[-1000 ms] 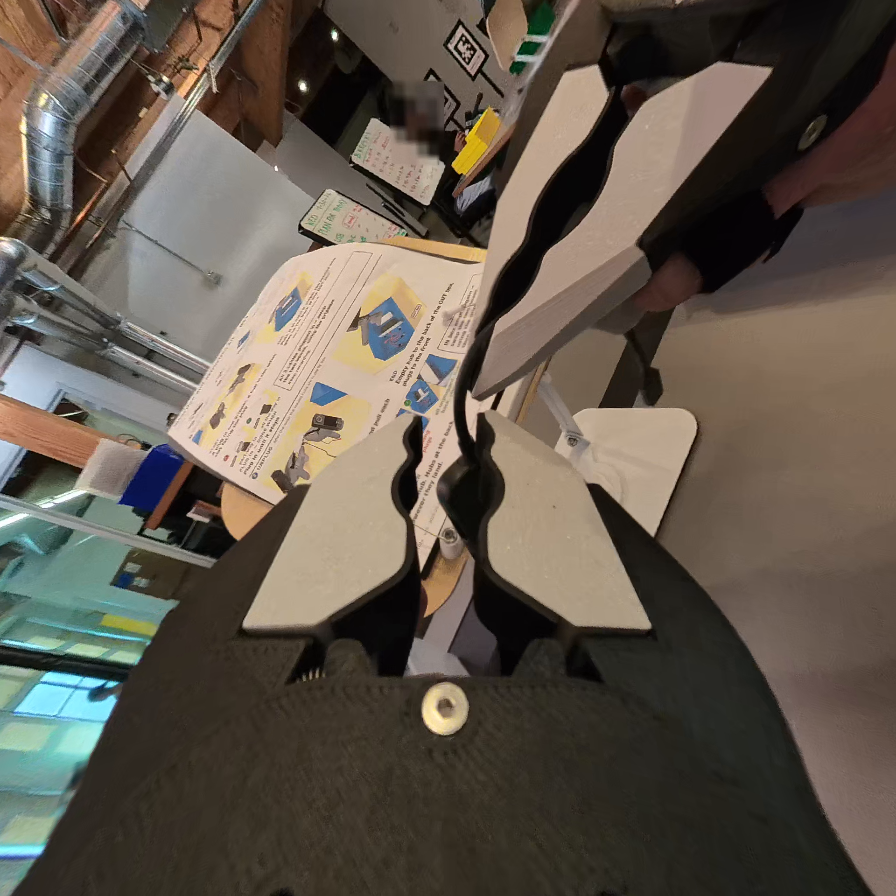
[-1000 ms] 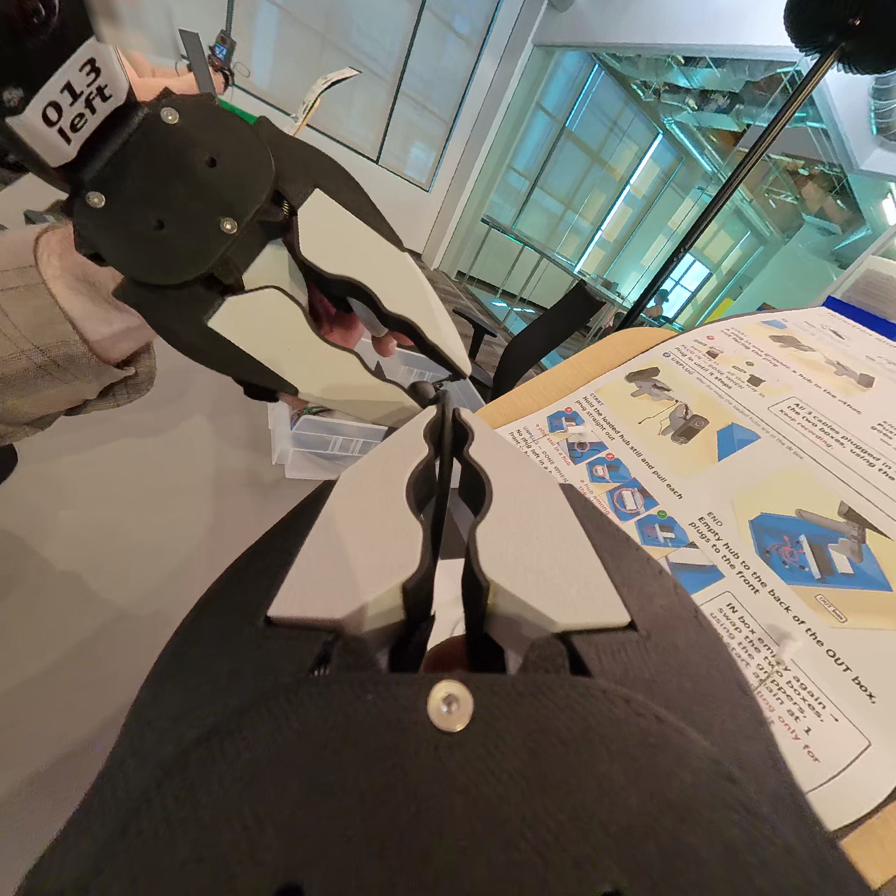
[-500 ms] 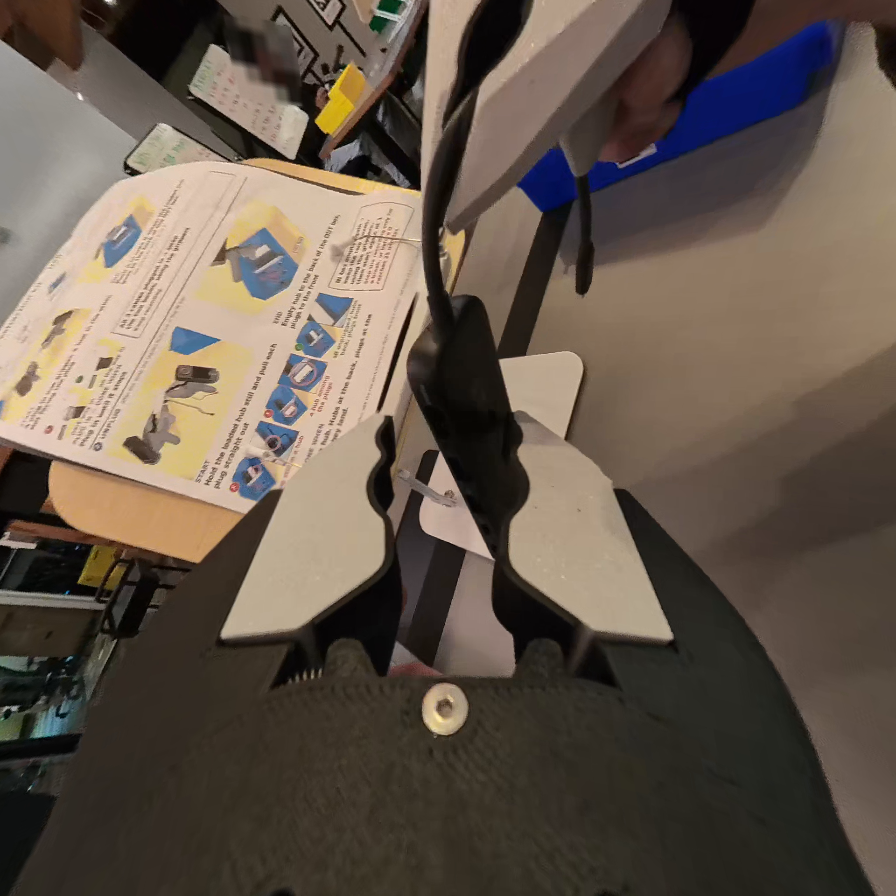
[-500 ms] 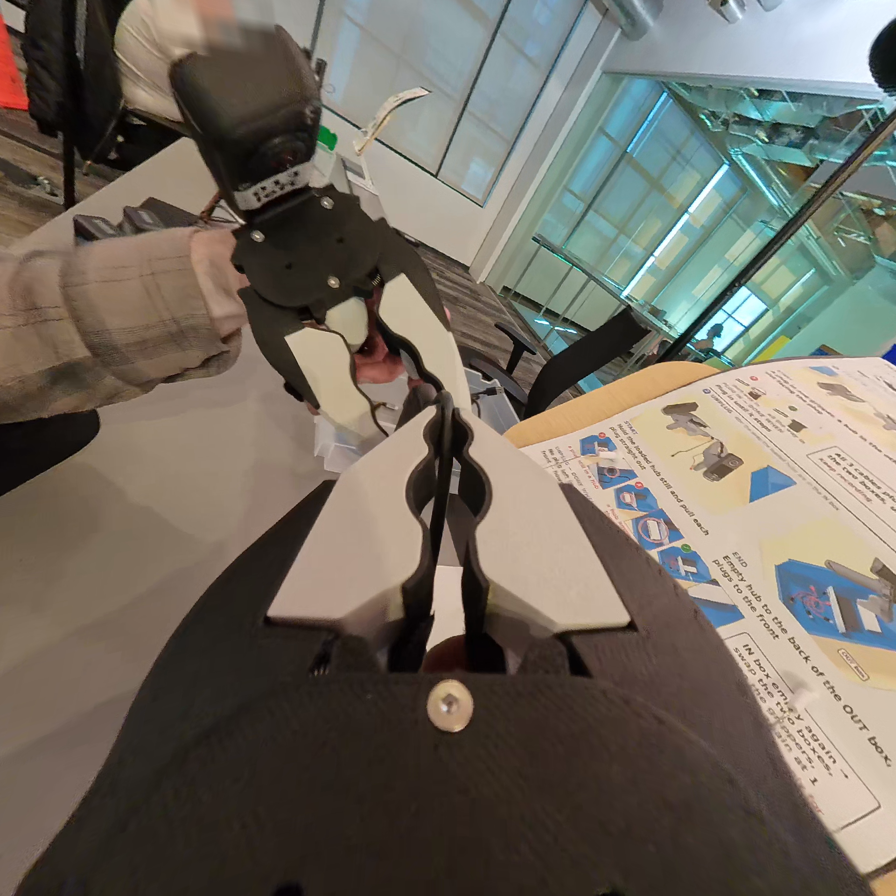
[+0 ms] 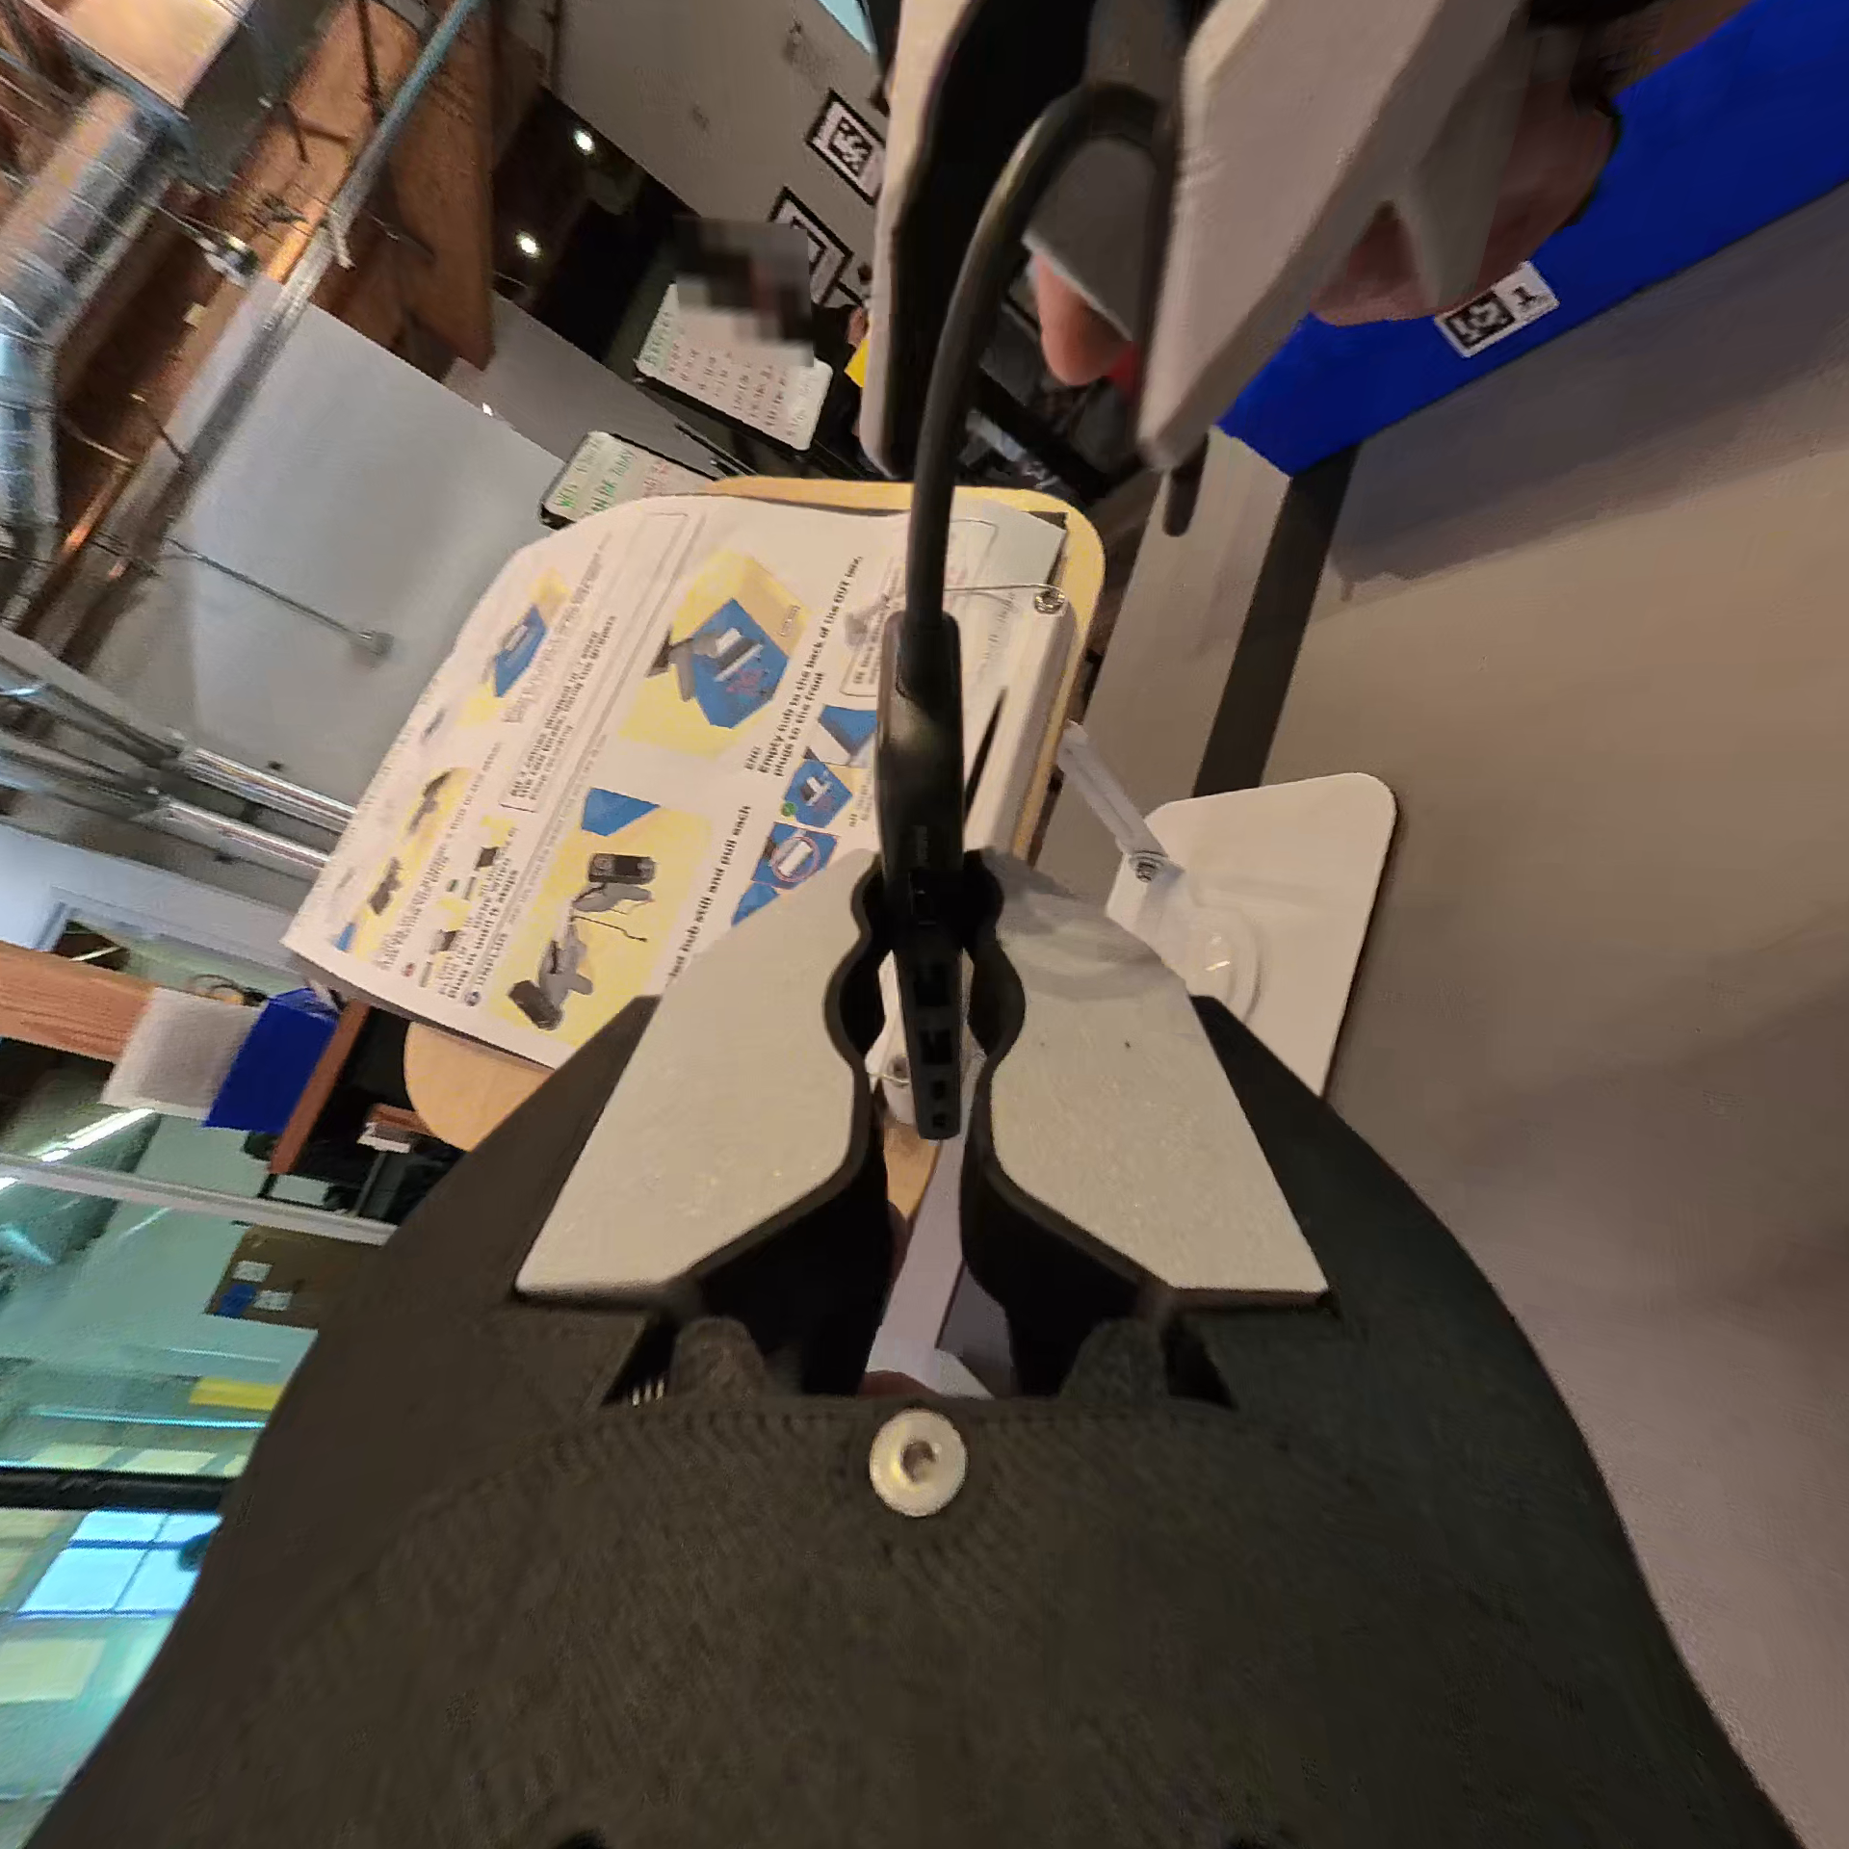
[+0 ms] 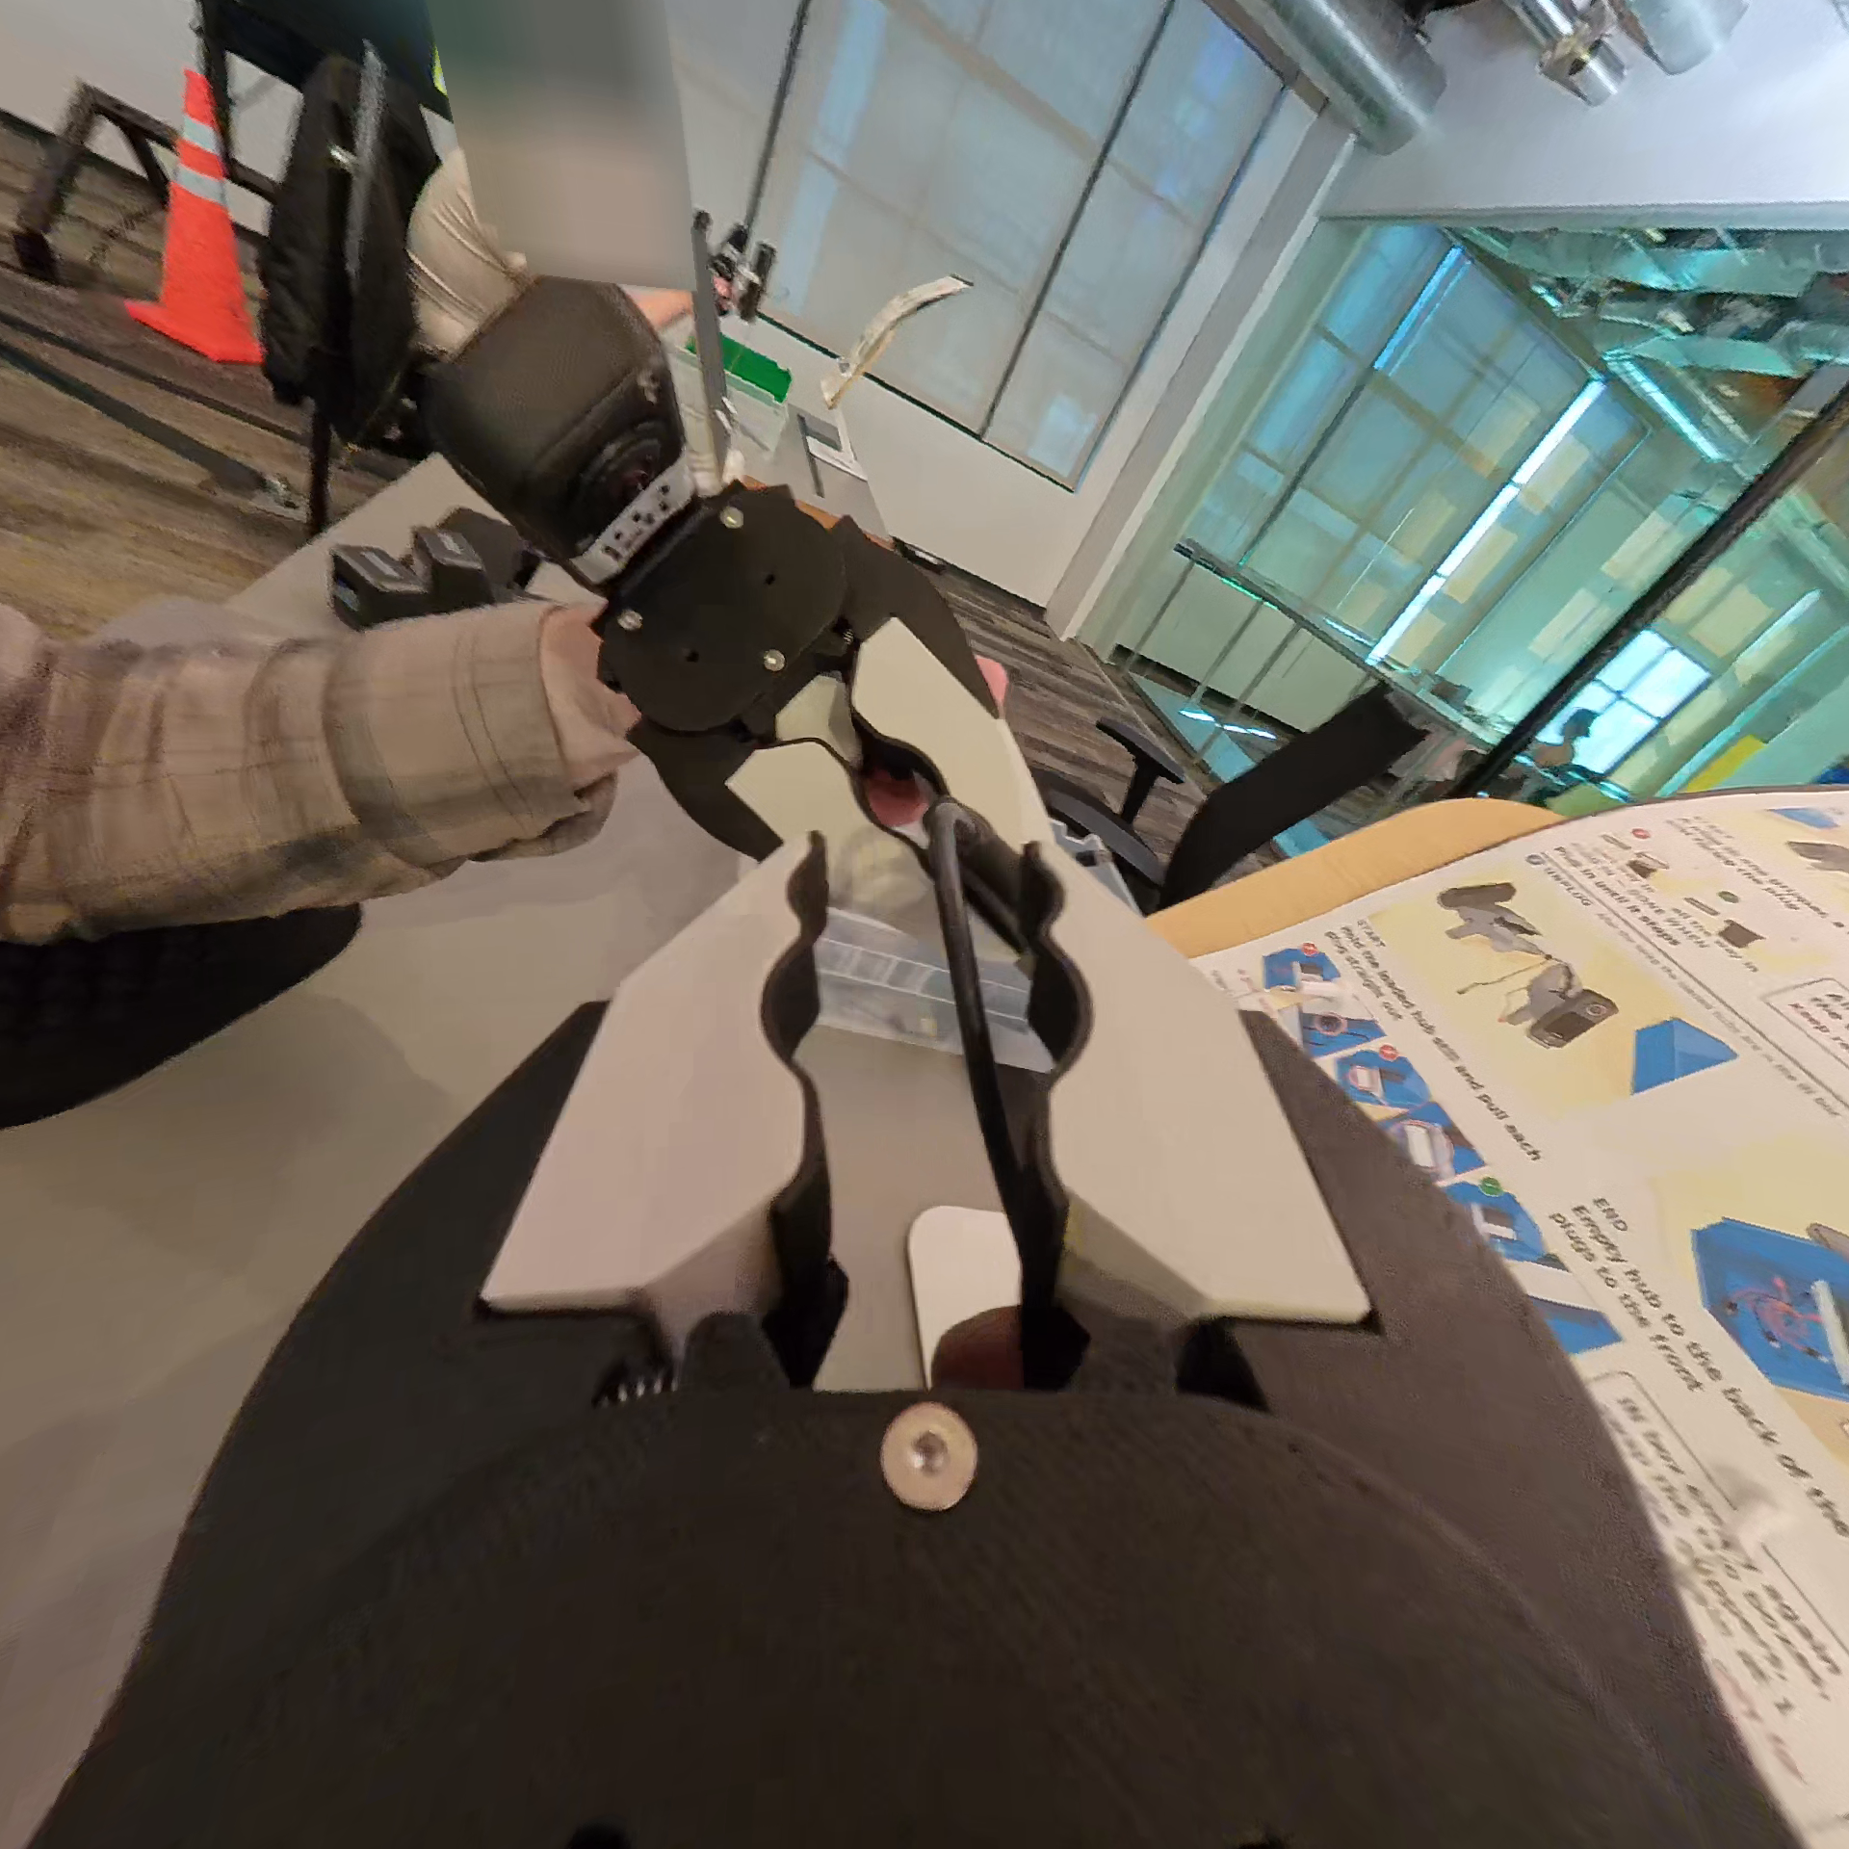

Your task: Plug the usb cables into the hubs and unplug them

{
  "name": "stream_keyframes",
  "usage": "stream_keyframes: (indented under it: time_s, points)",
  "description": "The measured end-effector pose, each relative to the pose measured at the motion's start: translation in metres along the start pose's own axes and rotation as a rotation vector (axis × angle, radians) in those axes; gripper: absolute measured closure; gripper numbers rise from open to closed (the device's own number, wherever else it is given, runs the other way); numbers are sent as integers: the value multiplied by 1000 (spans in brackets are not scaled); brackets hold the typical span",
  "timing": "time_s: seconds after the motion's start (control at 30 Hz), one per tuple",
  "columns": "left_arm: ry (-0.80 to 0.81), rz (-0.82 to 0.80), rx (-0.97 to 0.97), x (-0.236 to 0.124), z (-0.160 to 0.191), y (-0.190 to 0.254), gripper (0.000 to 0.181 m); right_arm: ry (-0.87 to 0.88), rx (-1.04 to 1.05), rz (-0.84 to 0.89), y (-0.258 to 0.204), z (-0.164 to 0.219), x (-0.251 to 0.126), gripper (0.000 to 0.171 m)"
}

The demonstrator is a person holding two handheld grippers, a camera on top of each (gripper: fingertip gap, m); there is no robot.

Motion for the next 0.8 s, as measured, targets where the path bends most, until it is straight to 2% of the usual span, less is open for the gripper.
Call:
stream_keyframes:
  time_s: [0.1, 0.17, 0.33, 0.47, 0.67, 0.8]
  points:
    - [-2, -54, 28, 0, -3, -1, 169, 33, 32, -63, -1, -4, -9, 116]
    - [-20, -101, 62, 0, -3, -2, 169, 40, 46, -90, -1, -7, -18, 111]
    - [-43, -163, 109, -1, -5, -4, 168, 94, 76, -83, 5, -21, -47, 109]
    - [-51, -212, 172, 0, -9, -2, 168, 102, 121, 15, 16, -27, -67, 110]
    - [-7, -242, 276, 2, -29, 7, 169, 222, 361, 101, 45, -14, -87, 119]
    - [7, -285, 365, 6, -44, 15, 168, 150, 456, 64, 51, 5, -83, 116]
Point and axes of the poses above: each gripper's, where its closed fingertips meet, x out along the fingers, z out of its underside, y = z × x across the jaws, the point moved 10 cm from there along -x, back along the fingers, and after that the axes turned 5 degrees about z, right-handed, at the moved point
